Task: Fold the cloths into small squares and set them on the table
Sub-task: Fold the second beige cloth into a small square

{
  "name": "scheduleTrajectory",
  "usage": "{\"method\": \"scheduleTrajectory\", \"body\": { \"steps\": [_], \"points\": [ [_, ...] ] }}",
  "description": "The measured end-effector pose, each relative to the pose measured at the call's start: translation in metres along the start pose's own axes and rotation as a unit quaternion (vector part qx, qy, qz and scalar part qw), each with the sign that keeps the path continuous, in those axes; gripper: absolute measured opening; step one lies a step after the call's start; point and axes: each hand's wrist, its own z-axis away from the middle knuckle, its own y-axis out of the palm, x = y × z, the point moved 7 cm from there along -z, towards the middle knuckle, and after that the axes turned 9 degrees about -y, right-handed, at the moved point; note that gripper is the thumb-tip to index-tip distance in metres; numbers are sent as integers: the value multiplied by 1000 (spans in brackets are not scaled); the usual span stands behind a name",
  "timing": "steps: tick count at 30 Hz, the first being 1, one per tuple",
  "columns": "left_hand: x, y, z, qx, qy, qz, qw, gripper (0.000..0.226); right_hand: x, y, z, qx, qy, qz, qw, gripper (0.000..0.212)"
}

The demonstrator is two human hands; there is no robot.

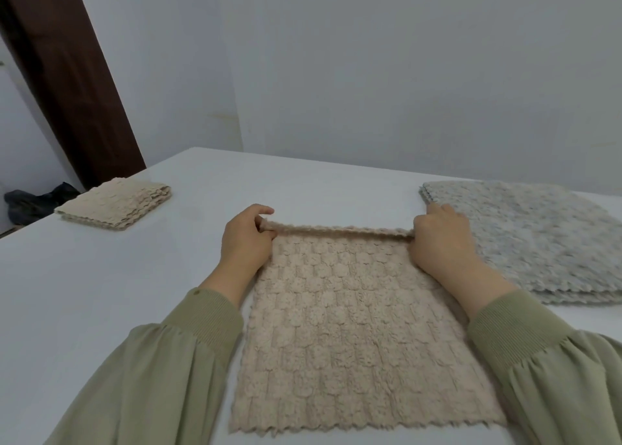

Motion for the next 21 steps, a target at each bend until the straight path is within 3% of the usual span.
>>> {"method": "scheduleTrajectory", "body": {
  "steps": [4, 8, 11, 18, 21],
  "points": [
    [2, -13, 1, -71, -9, -3, 997, 12, -11, -20, 1, -124, 26, -84, 988, 16],
    [3, -14, 0, -71, -29, 6, 997, 10, -30, -2, -2, -46, 123, -193, 972, 17],
    [4, -10, 0, -49, -43, 28, 997, 12, -31, 10, -3, 3, 137, -278, 951, 18],
    [6, -6, 5, -5, -72, 156, 985, 15, -27, 4, -2, -6, 136, -367, 920, 32],
    [4, -13, 7, -34, -63, 167, 983, 14, -22, -11, -2, -97, 152, -519, 836, 29]
  ]
}}
